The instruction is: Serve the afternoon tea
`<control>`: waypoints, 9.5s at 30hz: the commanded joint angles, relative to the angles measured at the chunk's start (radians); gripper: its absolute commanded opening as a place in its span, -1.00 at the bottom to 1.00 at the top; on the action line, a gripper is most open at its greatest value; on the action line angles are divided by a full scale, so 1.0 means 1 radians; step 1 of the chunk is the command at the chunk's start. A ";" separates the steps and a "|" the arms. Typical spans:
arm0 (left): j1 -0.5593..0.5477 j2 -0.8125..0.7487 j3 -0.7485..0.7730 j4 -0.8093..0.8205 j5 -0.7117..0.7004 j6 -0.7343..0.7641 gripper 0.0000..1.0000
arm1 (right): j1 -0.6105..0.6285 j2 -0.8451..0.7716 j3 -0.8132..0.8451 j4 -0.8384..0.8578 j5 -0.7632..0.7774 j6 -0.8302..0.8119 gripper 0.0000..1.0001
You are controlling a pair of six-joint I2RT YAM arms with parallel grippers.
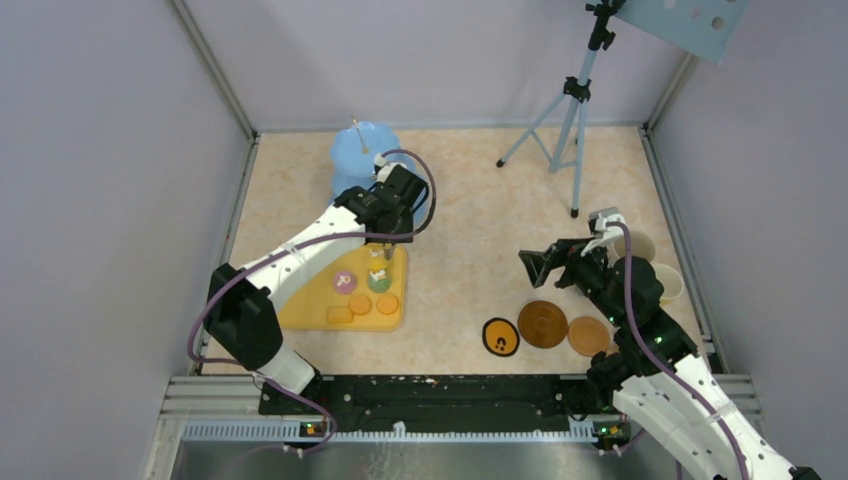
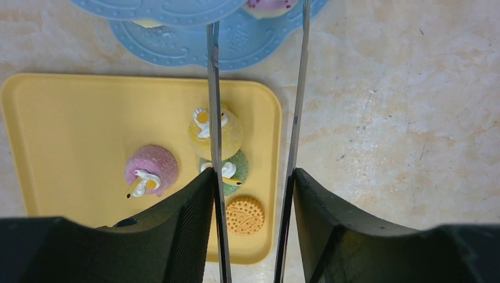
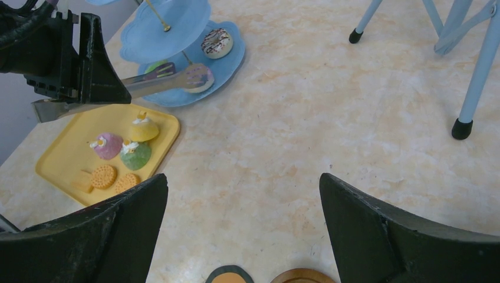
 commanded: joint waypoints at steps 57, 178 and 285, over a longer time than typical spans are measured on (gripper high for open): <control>0.248 -0.211 -0.071 -0.283 0.322 0.333 0.18 | 0.008 -0.025 0.016 0.014 -0.014 0.003 0.95; 0.051 -0.384 -0.057 -0.426 -0.002 0.009 -0.23 | 0.008 0.008 0.011 0.035 -0.031 0.001 0.94; 0.258 -0.432 -0.098 -0.353 0.300 0.108 -0.33 | 0.008 0.019 0.006 0.047 -0.031 0.002 0.94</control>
